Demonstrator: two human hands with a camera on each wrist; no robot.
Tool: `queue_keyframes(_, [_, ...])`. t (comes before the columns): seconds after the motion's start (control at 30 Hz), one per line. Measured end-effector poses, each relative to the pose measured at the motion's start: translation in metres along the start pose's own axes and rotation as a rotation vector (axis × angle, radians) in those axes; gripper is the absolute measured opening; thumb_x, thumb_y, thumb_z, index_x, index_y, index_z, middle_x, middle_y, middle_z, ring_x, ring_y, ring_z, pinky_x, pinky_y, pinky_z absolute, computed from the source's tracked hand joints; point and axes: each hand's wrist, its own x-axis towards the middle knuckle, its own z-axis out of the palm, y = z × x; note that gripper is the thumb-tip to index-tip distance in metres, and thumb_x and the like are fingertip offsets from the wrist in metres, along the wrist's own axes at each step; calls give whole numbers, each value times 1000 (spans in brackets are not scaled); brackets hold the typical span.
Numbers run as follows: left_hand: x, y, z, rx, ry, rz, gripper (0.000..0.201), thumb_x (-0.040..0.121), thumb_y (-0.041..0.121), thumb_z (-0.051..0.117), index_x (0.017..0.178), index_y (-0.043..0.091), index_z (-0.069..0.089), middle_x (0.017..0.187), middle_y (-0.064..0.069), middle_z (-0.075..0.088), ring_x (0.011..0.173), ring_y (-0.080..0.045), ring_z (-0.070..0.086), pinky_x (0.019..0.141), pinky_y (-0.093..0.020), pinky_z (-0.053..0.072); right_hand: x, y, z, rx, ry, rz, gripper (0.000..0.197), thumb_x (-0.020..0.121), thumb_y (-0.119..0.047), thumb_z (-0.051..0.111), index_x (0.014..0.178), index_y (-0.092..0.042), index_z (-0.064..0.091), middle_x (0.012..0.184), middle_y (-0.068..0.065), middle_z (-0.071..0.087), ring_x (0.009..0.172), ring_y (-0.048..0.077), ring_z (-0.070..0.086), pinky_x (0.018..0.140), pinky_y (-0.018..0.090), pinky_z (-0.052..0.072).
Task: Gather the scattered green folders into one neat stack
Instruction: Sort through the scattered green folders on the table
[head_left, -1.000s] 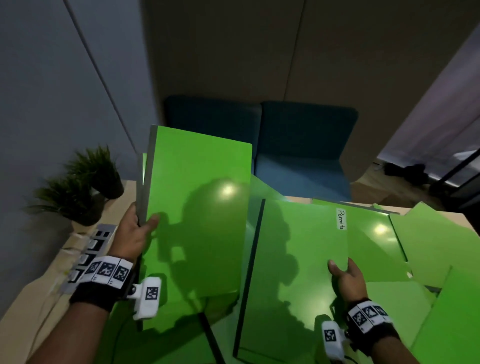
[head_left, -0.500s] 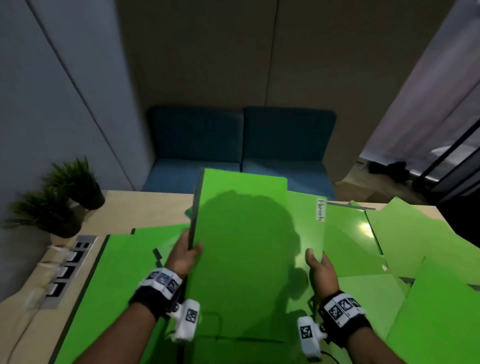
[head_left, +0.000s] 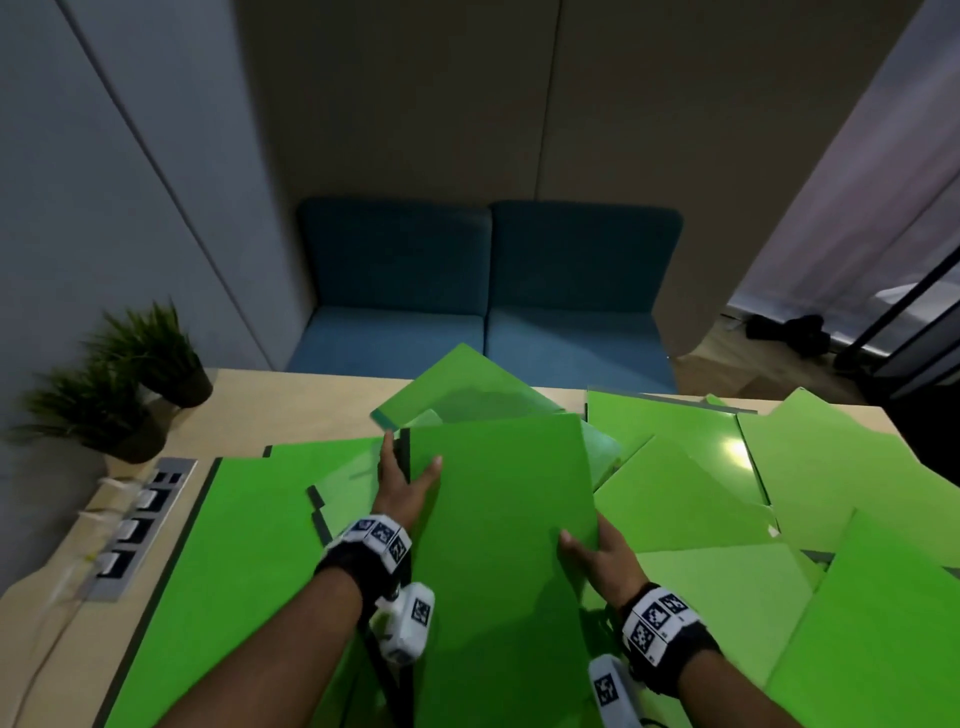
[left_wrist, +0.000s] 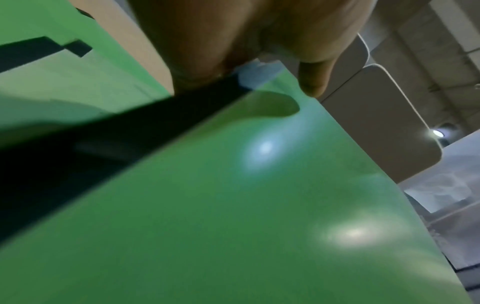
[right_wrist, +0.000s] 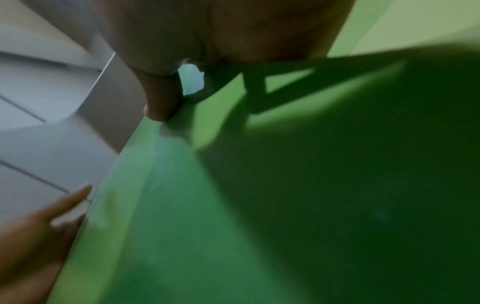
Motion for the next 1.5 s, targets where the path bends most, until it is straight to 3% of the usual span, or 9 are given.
queue_keyframes(0.1, [9, 7, 0, -30, 29, -43, 56, 90, 14, 64, 136, 25, 36, 157, -10, 25, 141, -30, 30, 111, -42, 30, -5, -2, -1, -57, -56, 32, 87, 81, -51, 68, 150, -19, 26, 152, -3, 33, 141, 29, 34, 116, 49, 26])
queue_keyframes(0.23, [3, -2, 3, 18, 64, -104, 48, 92, 16, 62, 132, 25, 37, 155, -11, 29, 135, -36, 38, 104, -40, 35, -2, 5, 2, -15, -62, 10, 125, 60, -77, 65, 154, -12, 15, 158, 11, 27, 144, 31, 28, 116, 45, 24])
queue_keyframes(0.47, [-1, -18, -7, 94, 27, -43, 41, 96, 26, 54, 134, 29, 38, 150, -9, 38, 134, -32, 42, 102, -37, 35, 11, 27, 17, 400, 41, 233, 79, 87, -18, 67, 152, -25, 23, 158, 9, 26, 141, 35, 33, 113, 55, 25])
queue_keyframes(0.57, [6, -30, -28, 233, 245, -59, 45, 93, 36, 55, 135, 23, 44, 141, -10, 45, 131, -34, 42, 106, -41, 36, 18, 16, 2, 246, 85, 169, 81, 84, -30, 68, 152, -20, 26, 152, 6, 38, 140, 34, 36, 112, 56, 28])
queue_keyframes(0.67, [4, -57, -50, 386, 432, -441, 64, 81, 30, 69, 134, 5, 42, 138, -21, 42, 127, -40, 41, 107, -46, 35, 31, 9, -18, 53, 186, 114, 92, 67, -56, 71, 146, -21, 38, 149, 5, 45, 134, 32, 45, 109, 59, 33])
queue_keyframes(0.77, [-6, -69, -57, 375, 355, -639, 69, 75, 35, 71, 128, 2, 41, 131, -21, 43, 115, -40, 50, 97, -46, 45, 48, 18, -36, -32, 274, 107, 93, 73, -55, 73, 149, -18, 33, 154, 10, 38, 136, 35, 43, 110, 58, 34])
queue_keyframes(1.03, [0, -77, -60, 225, 155, -593, 65, 63, 47, 75, 112, 5, 64, 96, -10, 70, 84, -30, 67, 86, -38, 54, 42, 40, -39, -29, 372, 203, 81, 89, -36, 67, 153, -16, 22, 159, 11, 26, 137, 42, 38, 108, 58, 36])
queue_keyframes(1.3, [0, -76, -51, 316, 2, -680, 101, 65, 50, 81, 142, 4, 35, 137, -18, 51, 110, -34, 56, 92, -39, 48, 47, 43, -39, -29, 326, 248, 79, 87, -43, 66, 151, -24, 24, 157, 11, 32, 137, 41, 39, 105, 61, 37])
queue_keyframes(1.5, [3, -73, -37, 224, 46, -681, 100, 66, 45, 76, 144, 3, 29, 129, -18, 56, 102, -35, 61, 88, -44, 53, 50, 40, -38, -18, 328, 281, 77, 88, -41, 65, 151, -25, 24, 156, 10, 33, 136, 42, 40, 105, 62, 37])
